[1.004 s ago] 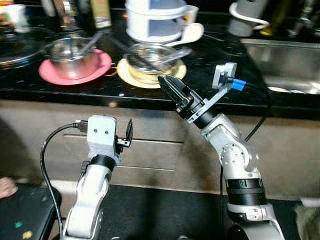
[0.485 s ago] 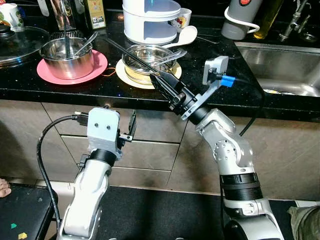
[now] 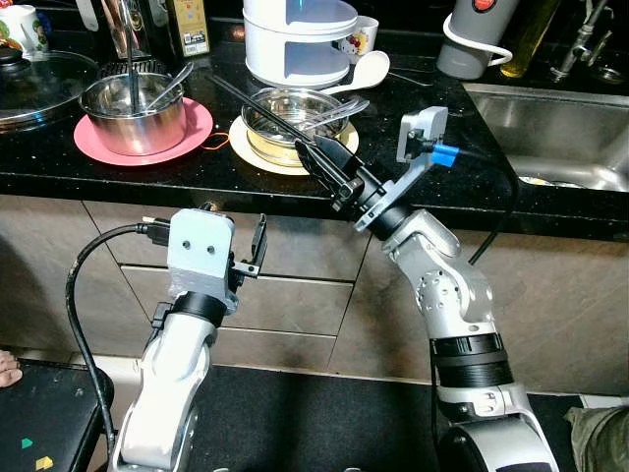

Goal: Kitchen organization

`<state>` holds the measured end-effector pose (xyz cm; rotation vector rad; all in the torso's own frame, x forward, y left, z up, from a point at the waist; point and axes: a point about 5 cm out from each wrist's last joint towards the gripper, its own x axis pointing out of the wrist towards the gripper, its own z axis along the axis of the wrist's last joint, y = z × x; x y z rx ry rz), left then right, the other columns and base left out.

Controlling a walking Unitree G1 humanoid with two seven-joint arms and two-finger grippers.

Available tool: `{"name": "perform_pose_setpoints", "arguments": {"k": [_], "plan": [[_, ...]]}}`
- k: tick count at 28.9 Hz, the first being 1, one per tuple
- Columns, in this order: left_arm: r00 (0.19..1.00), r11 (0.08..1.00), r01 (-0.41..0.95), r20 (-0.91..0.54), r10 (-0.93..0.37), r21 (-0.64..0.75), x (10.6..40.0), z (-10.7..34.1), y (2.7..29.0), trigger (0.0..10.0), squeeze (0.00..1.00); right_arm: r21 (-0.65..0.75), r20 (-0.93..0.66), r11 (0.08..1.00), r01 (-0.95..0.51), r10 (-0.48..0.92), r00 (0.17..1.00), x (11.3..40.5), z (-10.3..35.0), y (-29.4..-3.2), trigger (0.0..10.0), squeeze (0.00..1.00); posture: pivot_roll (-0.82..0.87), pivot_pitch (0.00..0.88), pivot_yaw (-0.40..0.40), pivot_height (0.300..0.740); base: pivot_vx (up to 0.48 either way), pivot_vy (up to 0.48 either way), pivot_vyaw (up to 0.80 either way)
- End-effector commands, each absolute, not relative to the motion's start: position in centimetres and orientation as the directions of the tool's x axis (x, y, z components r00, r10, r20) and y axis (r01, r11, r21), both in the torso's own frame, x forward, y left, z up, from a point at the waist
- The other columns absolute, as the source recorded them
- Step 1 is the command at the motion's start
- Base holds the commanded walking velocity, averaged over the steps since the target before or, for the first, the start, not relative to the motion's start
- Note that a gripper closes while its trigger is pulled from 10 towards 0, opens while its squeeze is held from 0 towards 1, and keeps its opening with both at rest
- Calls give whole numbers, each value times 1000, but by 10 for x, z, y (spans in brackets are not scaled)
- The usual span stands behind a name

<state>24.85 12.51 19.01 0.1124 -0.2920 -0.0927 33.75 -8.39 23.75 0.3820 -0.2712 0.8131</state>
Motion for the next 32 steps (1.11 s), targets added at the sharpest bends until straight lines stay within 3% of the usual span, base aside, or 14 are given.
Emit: {"name": "perform_pose_setpoints", "arguments": {"k": [1,15,23,32], "plan": [[952,988,83,284,-117,128,248,193,123,10000,0,238,382,642,-729,628,678,340,237,-88,10000,0,90,38,-57,732,0,0,0],[952,987,93,278,-127,132,247,194,123,10000,0,257,397,642,-723,612,684,340,238,-90,10000,0,88,46,-50,732,279,0,0],[952,987,95,279,-129,132,247,195,122,10000,0,268,427,614,-742,615,663,338,243,-90,10000,0,89,47,-50,732,289,0,-746],[948,985,96,289,-134,142,248,197,120,10000,0,263,459,588,-765,621,635,336,248,-88,10000,0,91,46,-52,732,216,0,0]]}}
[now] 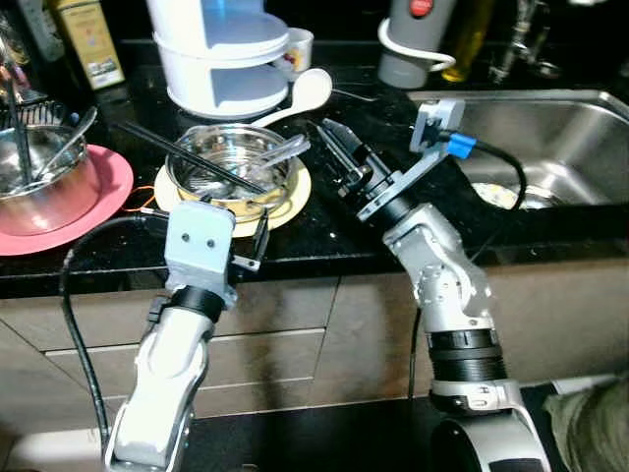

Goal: Kitchen organization

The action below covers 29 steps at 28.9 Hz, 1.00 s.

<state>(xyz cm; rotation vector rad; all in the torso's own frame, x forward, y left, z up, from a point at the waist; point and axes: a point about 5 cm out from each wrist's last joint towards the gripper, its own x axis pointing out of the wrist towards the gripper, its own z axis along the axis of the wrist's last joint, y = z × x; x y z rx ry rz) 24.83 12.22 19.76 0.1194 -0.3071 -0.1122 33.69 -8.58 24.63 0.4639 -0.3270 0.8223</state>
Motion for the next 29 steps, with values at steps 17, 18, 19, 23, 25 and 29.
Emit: {"name": "perform_pose_setpoints", "arguments": {"k": [17,18,19,23,25,29], "plan": [[905,984,-21,422,-56,175,252,241,132,10000,0,160,438,571,-805,690,576,336,256,-80,10000,0,96,50,-65,732,0,0,0],[905,984,-21,422,-56,175,252,241,132,10000,0,160,438,571,-805,690,576,336,256,-80,10000,0,96,50,-65,732,0,0,0],[904,984,-36,425,-43,175,252,243,135,10000,0,160,435,574,-803,689,580,337,255,-80,10000,0,96,50,-65,732,0,0,0],[906,990,-85,423,30,112,257,248,154,10000,0,162,421,590,-791,684,596,338,252,-84,10000,0,96,50,-66,732,0,0,0],[908,991,-90,417,42,96,259,248,158,10000,0,158,416,588,-793,689,594,337,251,-84,10000,0,95,50,-66,732,0,0,0],[923,996,-73,381,52,41,265,245,169,10000,0,137,402,576,-806,711,576,333,246,-87,10000,0,92,50,-63,732,0,0,0]]}}
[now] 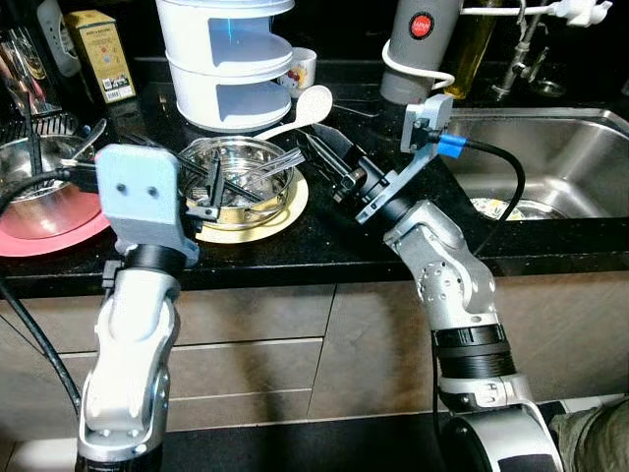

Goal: Kitchen organization

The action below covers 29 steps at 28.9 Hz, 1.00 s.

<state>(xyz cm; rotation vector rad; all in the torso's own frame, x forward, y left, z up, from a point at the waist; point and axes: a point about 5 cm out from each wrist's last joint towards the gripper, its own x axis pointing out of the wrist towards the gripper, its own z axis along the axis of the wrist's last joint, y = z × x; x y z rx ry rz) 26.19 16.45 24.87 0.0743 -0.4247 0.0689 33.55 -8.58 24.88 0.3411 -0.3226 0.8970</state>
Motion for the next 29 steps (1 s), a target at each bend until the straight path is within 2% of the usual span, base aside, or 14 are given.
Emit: {"name": "perform_pose_setpoints", "arguments": {"k": [1,5,6,8,9,10,12,17,21,29], "plan": [[930,998,-59,364,54,3,270,244,175,10000,0,124,398,557,-822,730,555,330,244,-90,10000,0,88,50,-62,732,0,0,0],[938,998,-29,344,49,-63,278,247,185,10000,0,107,390,512,-853,767,509,323,242,-94,10000,0,86,47,-61,732,0,0,0],[951,997,-10,306,34,-81,286,247,192,10000,0,91,379,472,-877,798,469,317,240,-96,10000,0,85,46,-60,732,0,0,0],[957,985,-3,286,52,-171,292,246,202,10000,0,79,371,435,-897,822,431,311,238,-98,10000,0,84,45,-59,732,0,0,0],[957,985,-3,286,52,-171,292,246,202,10000,0,79,371,435,-897,822,431,311,238,-98,10000,0,84,45,-59,732,0,0,0],[965,967,3,255,65,-257,298,245,216,10000,0,71,364,409,-910,838,406,307,237,-101,10000,0,77,43,-54,732,0,0,0],[969,960,8,241,62,-279,300,245,220,10000,0,70,362,402,-913,843,399,306,237,-101,10000,0,77,43,-54,732,0,0,0],[973,900,55,224,47,-432,311,249,238,10000,0,58,351,362,-930,865,359,299,235,-101,10000,0,72,43,-44,732,0,0,0],[979,877,70,203,33,-476,318,253,247,10000,0,58,344,353,-934,871,351,296,235,-101,10000,0,70,47,-42,732,0,0,0],[983,810,146,173,-56,-567,339,259,246,10000,0,53,342,349,-936,874,345,294,238,-103,10000,0,58,56,-34,732,0,0,0]]}}
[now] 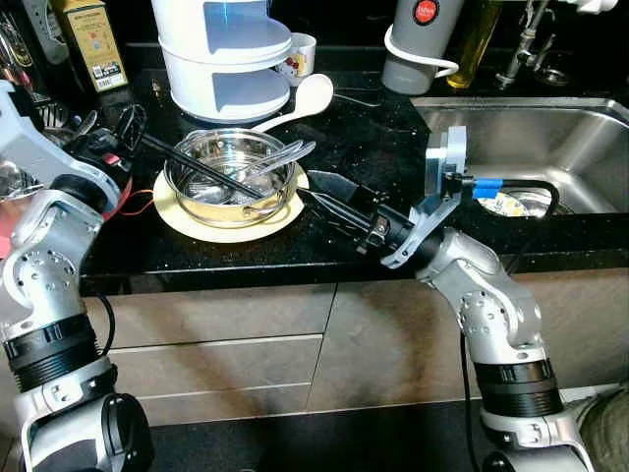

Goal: Kitchen organization

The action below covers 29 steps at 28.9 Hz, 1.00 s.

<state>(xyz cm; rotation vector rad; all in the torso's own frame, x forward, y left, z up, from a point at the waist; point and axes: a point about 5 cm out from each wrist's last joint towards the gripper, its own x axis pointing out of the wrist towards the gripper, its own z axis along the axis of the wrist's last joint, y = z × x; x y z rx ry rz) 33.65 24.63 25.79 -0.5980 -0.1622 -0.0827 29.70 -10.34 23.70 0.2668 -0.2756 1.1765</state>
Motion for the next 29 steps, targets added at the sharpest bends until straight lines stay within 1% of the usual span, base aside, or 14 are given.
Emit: {"name": "perform_pose_setpoints", "arguments": {"k": [1,2,5,7,9,10,12,17,19,21,28,29], "plan": [[982,799,163,172,-75,-579,342,261,243,10000,0,51,342,350,-935,874,346,293,239,-103,10000,0,56,57,-32,732,0,0,0],[982,799,163,172,-75,-579,342,261,243,10000,0,51,342,350,-935,874,346,293,239,-103,10000,0,56,57,-32,732,0,0,0],[978,759,202,174,-118,-619,348,265,236,10000,0,50,341,355,-933,872,350,292,239,-105,10000,0,49,61,-29,732,0,0,0],[978,759,202,174,-118,-619,348,265,236,10000,0,50,341,355,-933,872,350,292,239,-105,10000,0,49,61,-29,732,0,0,0],[972,719,232,183,-148,-655,352,269,228,10000,0,52,340,360,-931,871,356,291,240,-106,10000,0,46,64,-29,732,0,0,0],[972,719,232,183,-148,-655,352,269,228,10000,0,52,340,360,-931,871,356,291,240,-106,10000,0,46,64,-29,732,0,0,0],[969,687,245,185,-162,-684,353,270,222,10000,0,53,337,364,-930,870,360,291,240,-107,10000,0,45,65,-30,732,0,0,0],[968,675,250,194,-160,-694,352,272,216,10000,0,56,335,366,-929,870,362,291,239,-108,10000,0,46,68,-32,732,0,0,0],[965,691,253,231,-127,-677,346,284,214,10000,0,62,332,367,-928,869,366,291,239,-108,10000,0,47,71,-36,732,0,0,0],[961,684,256,253,-108,-682,343,291,215,10000,0,63,329,367,-928,870,367,291,238,-108,10000,0,51,71,-37,732,0,0,0],[964,665,227,260,-50,-712,336,297,217,10000,0,69,328,368,-927,869,369,291,237,-108,10000,0,55,72,-36,732,0,0,0],[966,652,217,255,-36,-727,331,297,214,10000,0,70,328,369,-927,869,370,291,237,-108,10000,0,54,73,-35,732,0,0,0]]}}
